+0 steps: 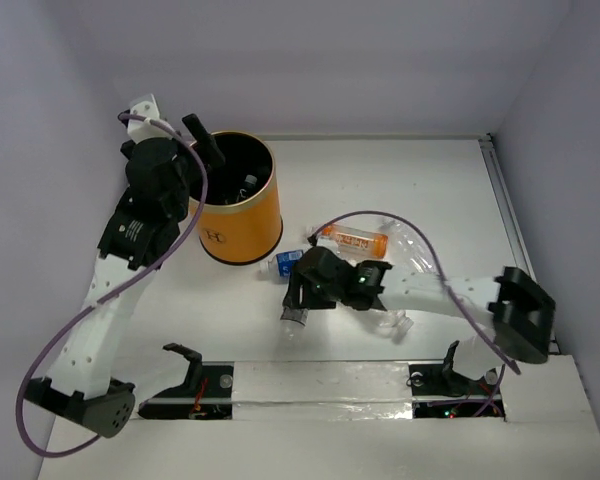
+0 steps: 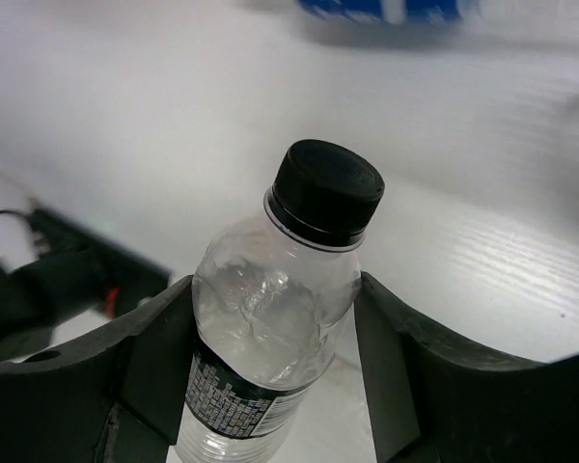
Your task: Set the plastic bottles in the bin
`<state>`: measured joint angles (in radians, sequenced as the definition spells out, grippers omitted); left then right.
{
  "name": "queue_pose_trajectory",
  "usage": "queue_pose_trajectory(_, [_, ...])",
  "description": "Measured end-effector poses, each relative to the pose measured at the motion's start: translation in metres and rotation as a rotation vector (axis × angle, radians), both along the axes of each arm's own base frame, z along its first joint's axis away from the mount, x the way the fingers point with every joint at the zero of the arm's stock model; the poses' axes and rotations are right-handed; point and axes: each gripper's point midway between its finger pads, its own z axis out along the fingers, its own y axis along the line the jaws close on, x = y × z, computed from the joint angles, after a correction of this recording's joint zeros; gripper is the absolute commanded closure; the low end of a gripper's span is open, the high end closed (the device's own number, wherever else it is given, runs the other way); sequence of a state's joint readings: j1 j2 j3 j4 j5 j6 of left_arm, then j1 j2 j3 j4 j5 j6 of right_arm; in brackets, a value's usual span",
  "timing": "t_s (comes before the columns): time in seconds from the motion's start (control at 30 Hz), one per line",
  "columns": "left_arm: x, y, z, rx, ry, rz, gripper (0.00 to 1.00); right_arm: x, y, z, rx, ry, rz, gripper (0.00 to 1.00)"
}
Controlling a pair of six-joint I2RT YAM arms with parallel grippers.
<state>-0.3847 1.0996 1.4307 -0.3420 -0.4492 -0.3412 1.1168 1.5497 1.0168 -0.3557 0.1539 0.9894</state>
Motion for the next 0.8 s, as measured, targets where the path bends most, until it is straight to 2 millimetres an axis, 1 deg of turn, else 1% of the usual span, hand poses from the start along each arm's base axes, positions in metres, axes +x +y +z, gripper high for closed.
queue_pose_trajectory(0.07, [-0.015, 0.000, 0.001, -0.029, -0.006, -0.027, 0.22, 0.002, -0.001, 0.049, 0.058, -0.074, 0.014, 0.59])
queue_pose_trajectory(0.13, [-0.029, 0.000, 0.001, -0.056, -0.009, -0.049, 0.26, 0.011, 0.002, 0.108, 0.127, -0.174, 0.017, 0.59])
queue_pose_trajectory(0.17, [-0.035, 0.000, -0.001, -0.067, -0.006, -0.058, 0.27, 0.019, 0.004, 0.143, 0.166, -0.237, 0.012, 0.59])
queue_pose_trajectory(0.2, [-0.041, -0.001, -0.002, -0.081, -0.004, -0.071, 0.31, 0.026, 0.006, 0.178, 0.196, -0.298, 0.006, 0.59])
queue_pose_trajectory(0.23, [-0.046, -0.001, -0.004, -0.091, 0.001, -0.080, 0.34, 0.036, 0.009, 0.219, 0.240, -0.372, -0.006, 0.59])
queue_pose_trajectory(0.27, [-0.051, -0.001, -0.006, -0.103, 0.004, -0.091, 0.40, 0.046, 0.010, 0.254, 0.279, -0.441, -0.017, 0.59])
queue_pose_trajectory(0.3, [-0.055, -0.002, -0.006, -0.114, 0.007, -0.096, 0.43, 0.054, 0.010, 0.288, 0.314, -0.508, -0.030, 0.59])
queue_pose_trajectory(0.33, [-0.059, -0.002, -0.007, -0.121, 0.011, -0.105, 0.46, 0.064, 0.009, 0.315, 0.333, -0.566, -0.046, 0.59])
queue_pose_trajectory(0.37, [-0.063, -0.002, -0.007, -0.128, 0.013, -0.113, 0.51, 0.075, 0.007, 0.344, 0.356, -0.627, -0.067, 0.59])
queue_pose_trajectory(0.4, [-0.067, -0.002, -0.007, -0.137, 0.013, -0.118, 0.53, 0.086, 0.004, 0.364, 0.366, -0.675, -0.087, 0.59])
queue_pose_trajectory(0.47, [-0.075, -0.002, -0.006, -0.149, 0.013, -0.130, 0.57, 0.110, 0.003, 0.392, 0.363, -0.751, -0.124, 0.59])
queue_pose_trajectory(0.5, [-0.079, -0.001, -0.006, -0.155, 0.013, -0.135, 0.59, 0.123, 0.005, 0.401, 0.357, -0.784, -0.140, 0.59])
queue_pose_trajectory(0.53, [-0.083, -0.001, -0.006, -0.160, 0.014, -0.140, 0.60, 0.136, 0.008, 0.407, 0.348, -0.808, -0.150, 0.59])
queue_pose_trajectory(0.6, [-0.090, -0.002, -0.005, -0.172, 0.011, -0.156, 0.62, 0.163, 0.021, 0.409, 0.324, -0.844, -0.164, 0.59])
queue_pose_trajectory(0.63, [-0.093, -0.003, -0.006, -0.178, 0.012, -0.168, 0.62, 0.176, 0.028, 0.406, 0.311, -0.856, -0.169, 0.59])
queue_pose_trajectory(0.7, [-0.098, -0.008, -0.013, -0.188, 0.025, -0.202, 0.63, 0.203, 0.045, 0.392, 0.276, -0.867, -0.172, 0.59])
queue_pose_trajectory(0.73, [-0.101, -0.011, -0.018, -0.193, 0.036, -0.222, 0.63, 0.213, 0.054, 0.381, 0.259, -0.867, -0.167, 0.59])
queue_pose_trajectory(0.8, [-0.108, -0.018, -0.028, -0.207, 0.054, -0.268, 0.63, 0.229, 0.071, 0.351, 0.208, -0.847, -0.150, 0.60])
